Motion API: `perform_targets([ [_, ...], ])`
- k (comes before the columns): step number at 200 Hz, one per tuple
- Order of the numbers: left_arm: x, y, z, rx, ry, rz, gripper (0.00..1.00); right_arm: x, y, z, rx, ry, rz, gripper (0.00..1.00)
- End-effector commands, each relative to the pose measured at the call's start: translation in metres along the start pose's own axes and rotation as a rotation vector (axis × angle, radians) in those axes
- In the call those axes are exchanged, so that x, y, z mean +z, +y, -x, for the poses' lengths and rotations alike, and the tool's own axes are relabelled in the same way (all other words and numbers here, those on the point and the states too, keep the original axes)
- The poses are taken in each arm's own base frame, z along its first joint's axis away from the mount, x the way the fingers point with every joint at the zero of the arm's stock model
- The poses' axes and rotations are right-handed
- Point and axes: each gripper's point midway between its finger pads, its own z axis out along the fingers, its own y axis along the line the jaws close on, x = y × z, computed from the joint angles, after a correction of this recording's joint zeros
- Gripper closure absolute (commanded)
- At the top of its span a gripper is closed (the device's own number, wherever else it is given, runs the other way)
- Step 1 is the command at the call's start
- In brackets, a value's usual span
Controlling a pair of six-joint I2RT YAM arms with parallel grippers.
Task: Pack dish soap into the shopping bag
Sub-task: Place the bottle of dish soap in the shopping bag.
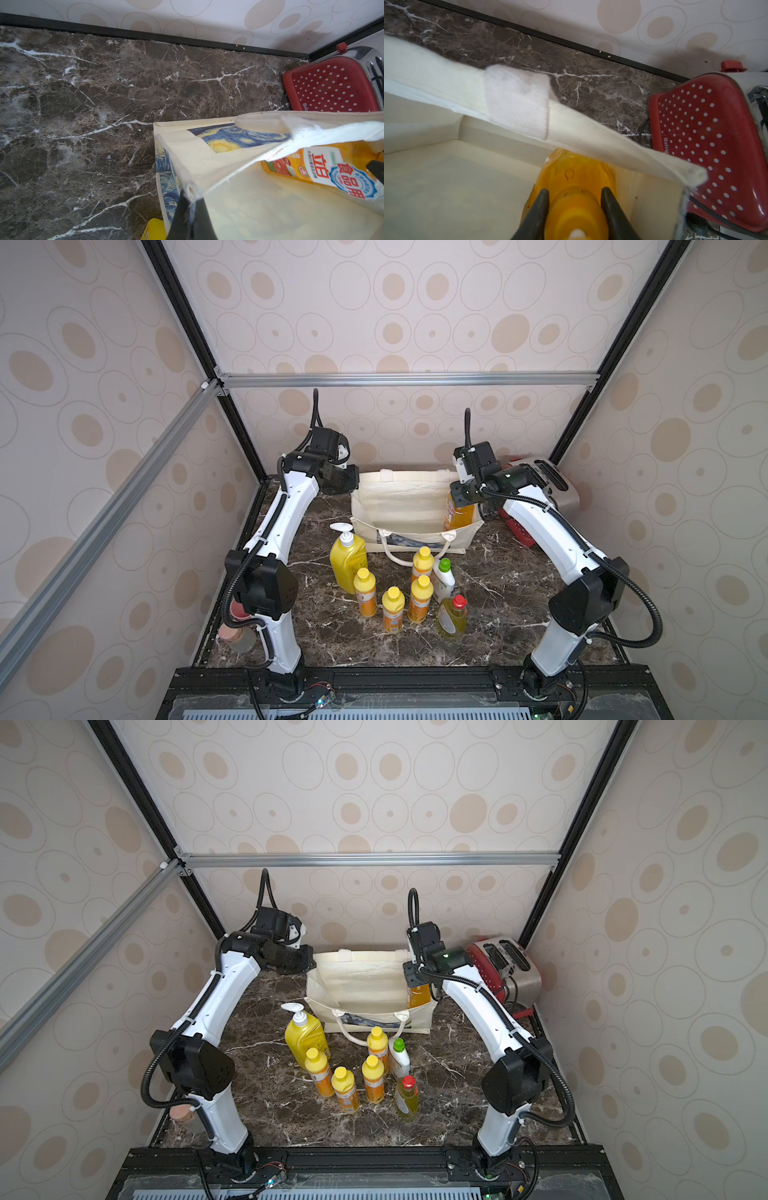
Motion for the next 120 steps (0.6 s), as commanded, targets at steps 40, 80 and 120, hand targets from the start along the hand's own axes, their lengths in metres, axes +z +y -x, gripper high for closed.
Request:
perform_targets([
  [40, -0.024, 0.004, 0.007, 0.031, -0.027, 0.062, 1.0, -0.01, -0.009, 0.052, 0.047, -0.242, 0.0, 1.0],
  [80, -0.02, 0.002, 0.005, 0.027, -0.016, 0.049, 1.0, 0.023, -0.005, 0.037, 0.055, -0.183, -0.002, 1.0],
  [120, -0.015, 0.003, 0.001, 0.025, 0.001, 0.046, 1.0, 0.049, -0.012, 0.017, 0.055, -0.118, -0.065, 0.99],
])
